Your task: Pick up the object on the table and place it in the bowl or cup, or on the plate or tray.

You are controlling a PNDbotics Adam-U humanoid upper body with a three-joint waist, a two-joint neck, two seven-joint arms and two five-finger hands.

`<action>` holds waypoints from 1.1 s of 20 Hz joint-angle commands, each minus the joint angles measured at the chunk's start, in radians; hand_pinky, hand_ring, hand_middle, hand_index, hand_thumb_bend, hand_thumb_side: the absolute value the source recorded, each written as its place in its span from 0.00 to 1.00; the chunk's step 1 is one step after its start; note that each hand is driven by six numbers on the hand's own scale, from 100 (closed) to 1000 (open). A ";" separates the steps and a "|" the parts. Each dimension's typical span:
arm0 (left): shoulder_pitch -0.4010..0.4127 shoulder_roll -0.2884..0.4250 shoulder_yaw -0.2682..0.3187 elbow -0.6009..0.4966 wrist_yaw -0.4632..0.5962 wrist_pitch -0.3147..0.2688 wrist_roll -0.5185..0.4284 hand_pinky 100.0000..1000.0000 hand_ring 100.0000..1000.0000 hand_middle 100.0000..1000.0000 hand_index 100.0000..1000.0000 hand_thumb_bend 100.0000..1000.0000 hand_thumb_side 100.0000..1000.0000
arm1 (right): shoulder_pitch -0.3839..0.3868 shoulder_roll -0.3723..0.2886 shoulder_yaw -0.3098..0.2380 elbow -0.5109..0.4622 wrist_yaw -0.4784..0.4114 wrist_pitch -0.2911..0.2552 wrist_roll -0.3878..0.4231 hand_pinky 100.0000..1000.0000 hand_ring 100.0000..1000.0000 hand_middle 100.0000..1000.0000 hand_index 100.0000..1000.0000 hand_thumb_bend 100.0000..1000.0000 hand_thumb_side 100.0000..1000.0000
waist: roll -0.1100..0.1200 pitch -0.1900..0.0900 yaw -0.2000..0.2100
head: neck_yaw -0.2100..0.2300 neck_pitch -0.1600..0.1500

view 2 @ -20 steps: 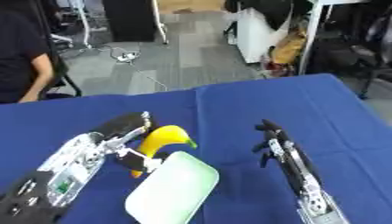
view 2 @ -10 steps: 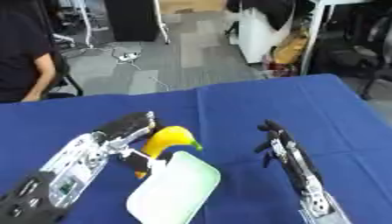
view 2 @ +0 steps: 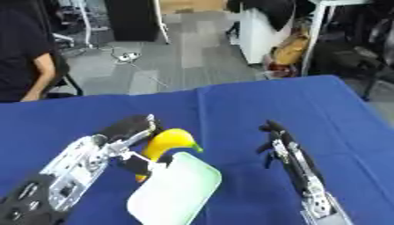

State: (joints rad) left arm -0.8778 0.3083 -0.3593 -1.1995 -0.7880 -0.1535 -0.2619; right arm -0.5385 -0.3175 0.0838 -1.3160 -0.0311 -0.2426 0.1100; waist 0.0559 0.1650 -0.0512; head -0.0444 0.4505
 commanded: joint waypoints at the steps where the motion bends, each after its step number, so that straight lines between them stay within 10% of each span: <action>1: -0.013 -0.003 0.013 0.022 -0.026 -0.010 0.007 0.00 0.00 0.00 0.12 0.00 0.17 | -0.024 -0.014 -0.004 -0.026 -0.004 -0.003 0.001 0.26 0.53 0.83 0.97 0.00 0.89 | -0.008 -0.010 -0.007 | 0.005 -0.018; 22: 0.011 -0.028 0.025 0.125 -0.111 -0.061 0.032 0.00 0.00 0.00 0.16 0.00 0.22 | -0.048 -0.002 0.006 -0.036 -0.005 -0.003 0.012 0.26 0.53 0.83 0.97 0.00 0.89 | -0.019 0.021 -0.038 | 0.028 -0.038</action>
State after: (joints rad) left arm -0.8620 0.2736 -0.3411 -1.0742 -0.8913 -0.2108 -0.2294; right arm -0.5698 -0.3085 0.0908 -1.3279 -0.0345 -0.2432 0.1197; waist 0.0432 0.1962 -0.0903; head -0.0246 0.4254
